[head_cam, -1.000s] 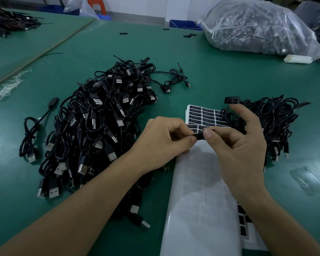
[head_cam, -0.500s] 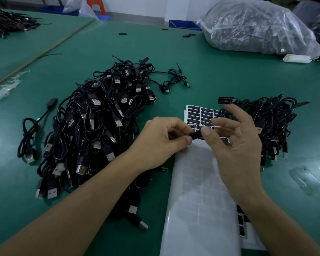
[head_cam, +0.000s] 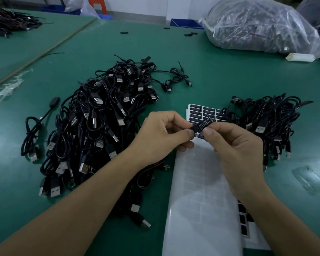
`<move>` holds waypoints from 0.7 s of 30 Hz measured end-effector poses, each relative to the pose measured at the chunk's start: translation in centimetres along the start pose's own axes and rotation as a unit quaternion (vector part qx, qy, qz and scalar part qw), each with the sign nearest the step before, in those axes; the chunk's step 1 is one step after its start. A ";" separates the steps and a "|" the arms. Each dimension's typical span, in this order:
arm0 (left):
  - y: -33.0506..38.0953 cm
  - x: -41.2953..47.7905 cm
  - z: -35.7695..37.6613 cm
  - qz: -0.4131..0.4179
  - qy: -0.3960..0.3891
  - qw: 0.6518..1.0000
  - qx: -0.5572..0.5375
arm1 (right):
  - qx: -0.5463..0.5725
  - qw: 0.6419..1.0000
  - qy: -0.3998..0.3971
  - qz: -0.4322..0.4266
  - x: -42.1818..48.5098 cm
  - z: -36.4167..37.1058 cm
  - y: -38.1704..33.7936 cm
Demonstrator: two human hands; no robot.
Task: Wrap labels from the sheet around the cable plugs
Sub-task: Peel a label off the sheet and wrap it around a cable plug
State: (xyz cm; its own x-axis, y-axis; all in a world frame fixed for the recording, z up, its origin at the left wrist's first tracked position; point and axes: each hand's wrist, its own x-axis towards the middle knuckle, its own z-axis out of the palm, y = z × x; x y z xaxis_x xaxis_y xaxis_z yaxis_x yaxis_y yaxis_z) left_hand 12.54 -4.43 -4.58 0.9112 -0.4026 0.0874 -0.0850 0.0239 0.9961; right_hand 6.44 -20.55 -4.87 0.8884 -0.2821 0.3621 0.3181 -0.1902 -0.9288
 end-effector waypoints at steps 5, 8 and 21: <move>0.4 -0.2 0.0 -0.005 -0.042 0.999 0.006 | 0.019 1.000 -0.002 0.025 0.2 0.0 -0.1; 0.4 -0.3 0.0 -0.009 -0.061 0.998 0.014 | 0.013 0.999 -0.003 0.030 0.2 0.0 0.0; 0.4 -0.3 0.2 -0.011 -0.052 0.999 0.012 | -0.005 0.998 -0.043 0.052 0.3 -0.2 -0.2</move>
State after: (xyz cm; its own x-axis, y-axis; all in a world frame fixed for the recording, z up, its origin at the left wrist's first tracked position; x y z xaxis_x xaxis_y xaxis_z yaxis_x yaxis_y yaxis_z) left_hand 12.19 -4.44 -4.16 0.8663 -0.4958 0.0615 -0.0754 -0.0081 0.9971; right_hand 6.57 -20.74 -4.52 0.9417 -0.2195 0.2551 0.2198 -0.1728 -0.9601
